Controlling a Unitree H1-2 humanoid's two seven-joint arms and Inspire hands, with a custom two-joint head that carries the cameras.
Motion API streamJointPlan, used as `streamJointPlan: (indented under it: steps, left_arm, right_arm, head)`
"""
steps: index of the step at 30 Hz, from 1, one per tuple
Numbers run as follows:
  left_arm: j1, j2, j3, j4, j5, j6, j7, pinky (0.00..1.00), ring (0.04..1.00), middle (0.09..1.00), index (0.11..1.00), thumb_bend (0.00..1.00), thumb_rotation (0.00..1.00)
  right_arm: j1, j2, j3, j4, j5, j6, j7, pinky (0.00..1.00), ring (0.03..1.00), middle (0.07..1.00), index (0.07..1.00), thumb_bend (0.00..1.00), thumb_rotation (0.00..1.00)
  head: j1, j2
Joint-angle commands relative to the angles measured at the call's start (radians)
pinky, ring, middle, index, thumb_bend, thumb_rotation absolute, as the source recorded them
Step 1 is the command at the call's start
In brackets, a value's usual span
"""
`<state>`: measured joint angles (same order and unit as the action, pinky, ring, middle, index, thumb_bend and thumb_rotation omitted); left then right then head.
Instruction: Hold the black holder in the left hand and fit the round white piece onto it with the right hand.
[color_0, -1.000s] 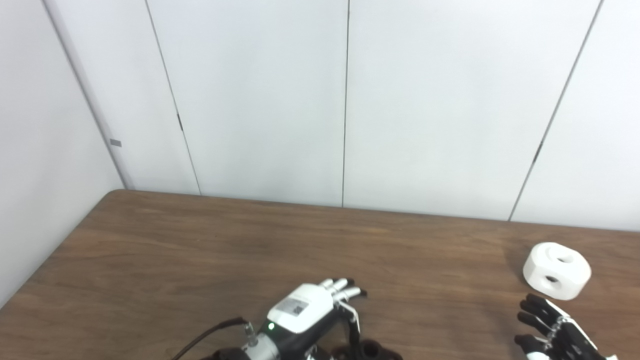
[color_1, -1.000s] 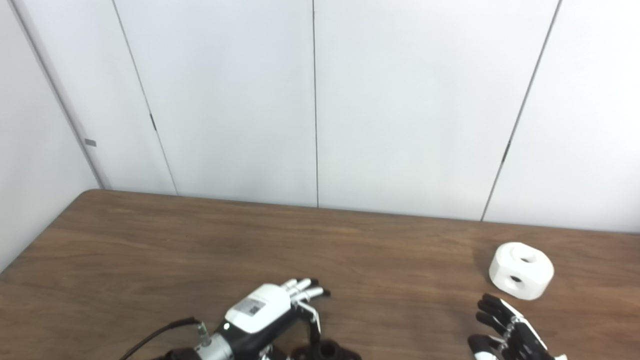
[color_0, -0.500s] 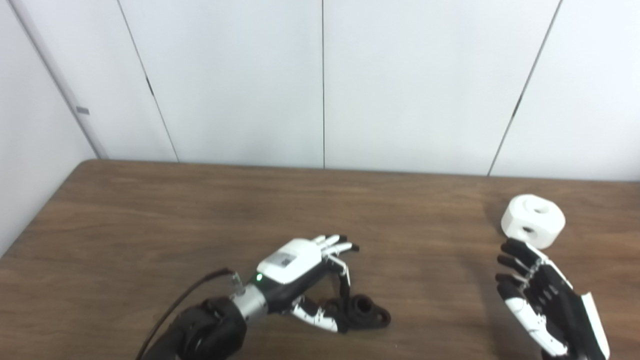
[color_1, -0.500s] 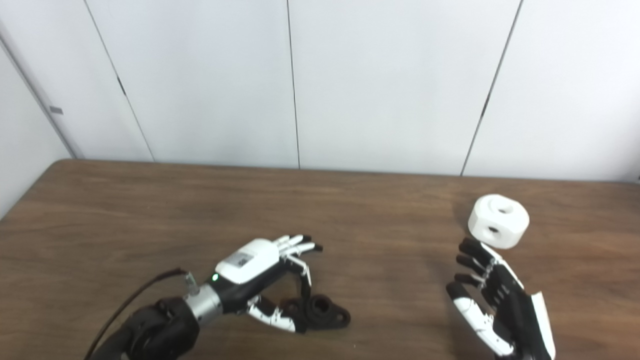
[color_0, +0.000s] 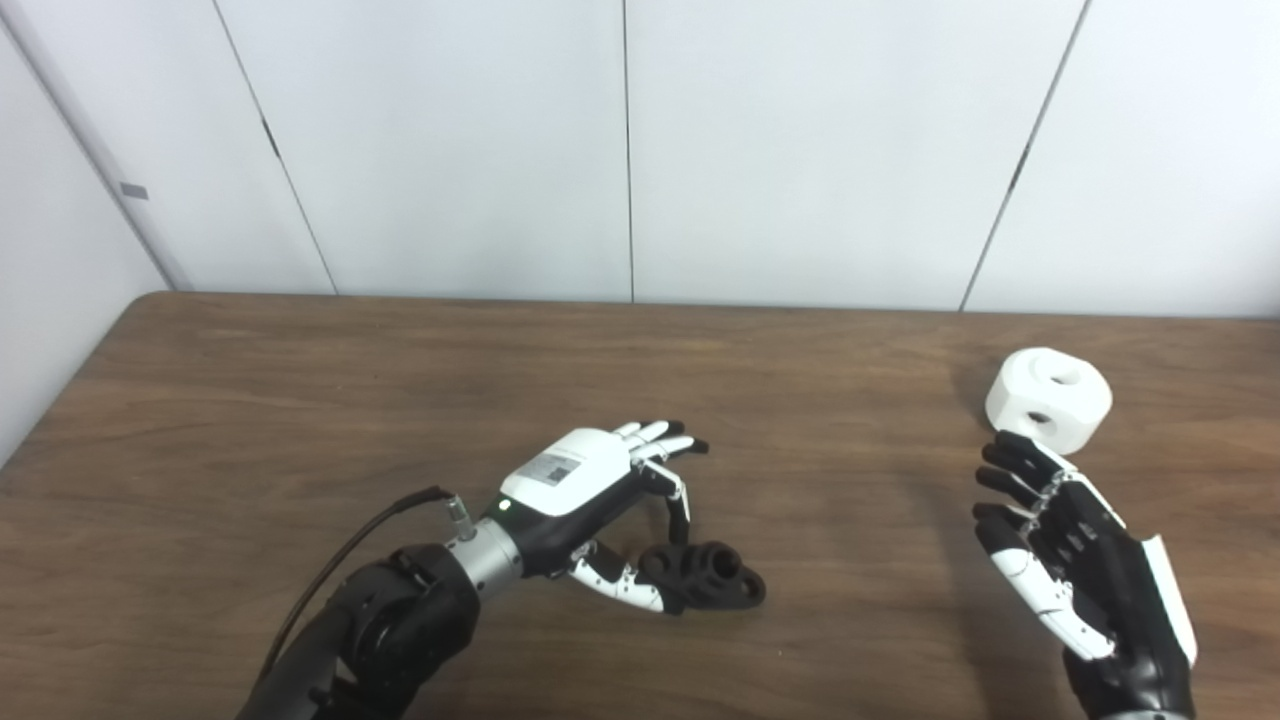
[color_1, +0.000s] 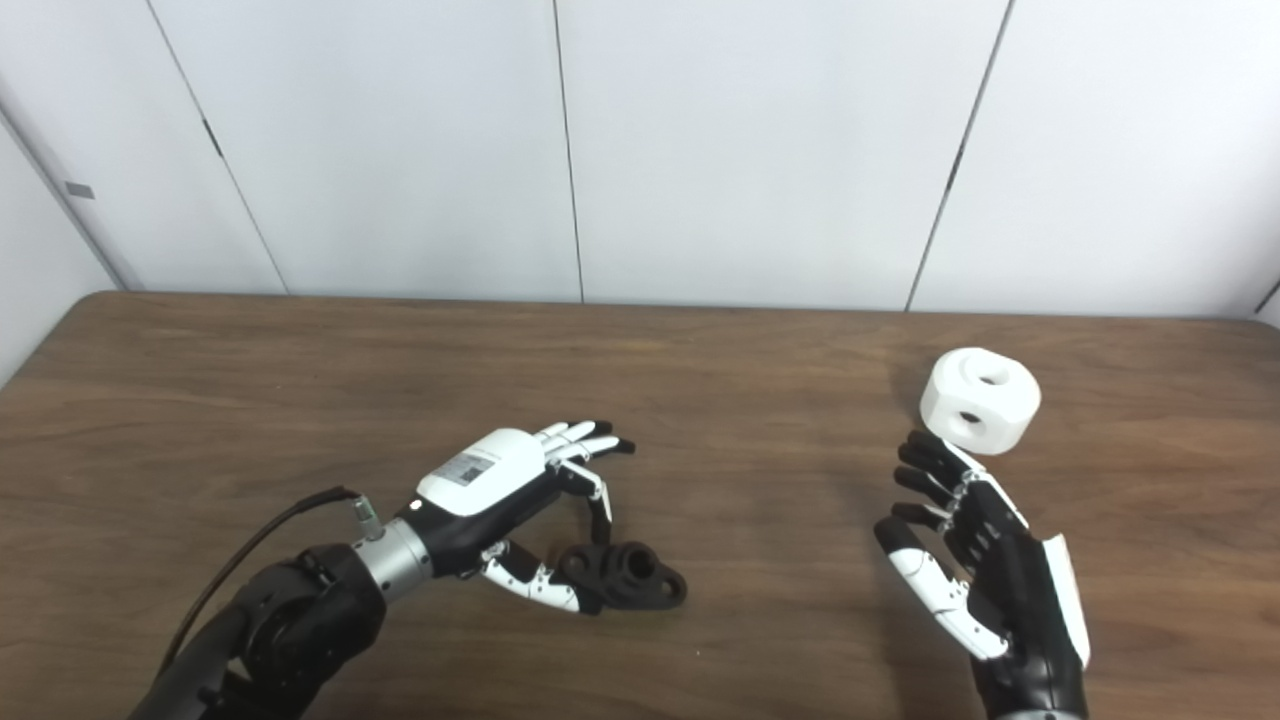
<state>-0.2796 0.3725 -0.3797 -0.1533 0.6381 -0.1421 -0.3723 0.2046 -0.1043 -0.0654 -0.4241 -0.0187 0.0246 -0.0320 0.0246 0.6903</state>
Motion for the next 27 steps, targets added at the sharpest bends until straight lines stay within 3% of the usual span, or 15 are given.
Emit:
streamJointPlan:
  steps: [1,10,21,27]
  left_arm:
    - [-0.027,-0.005,0.014,-0.026,-0.005,-0.017,0.016,1.00,1.000,0.949,0.482,0.51,0.05]
    - [-0.014,-0.011,0.014,-0.024,0.000,-0.018,0.020,1.00,1.000,0.947,0.482,0.51,0.05]
    - [0.022,-0.028,0.009,-0.053,0.037,0.048,-0.014,1.00,1.000,0.947,0.483,0.52,0.05]
    - [0.044,-0.038,-0.001,-0.053,0.070,0.070,-0.022,1.00,1.000,0.950,0.483,0.52,0.05]
  right_arm:
    - [0.037,0.014,0.002,-0.042,-0.001,-0.024,0.002,0.66,0.775,0.802,0.794,0.56,0.51]
    - [0.038,0.017,0.001,-0.054,0.011,-0.012,0.003,0.67,0.778,0.804,0.797,0.56,0.51]
    - [0.072,-0.001,-0.049,-0.177,0.063,0.084,0.003,0.70,0.800,0.810,0.802,0.63,0.53]
    - [0.080,-0.004,-0.074,-0.229,0.104,0.117,0.007,0.67,0.787,0.801,0.796,0.62,0.50]
  head:
    - [0.001,0.001]
    - [0.004,0.002]
    - [0.014,0.056]
    - [0.014,0.067]
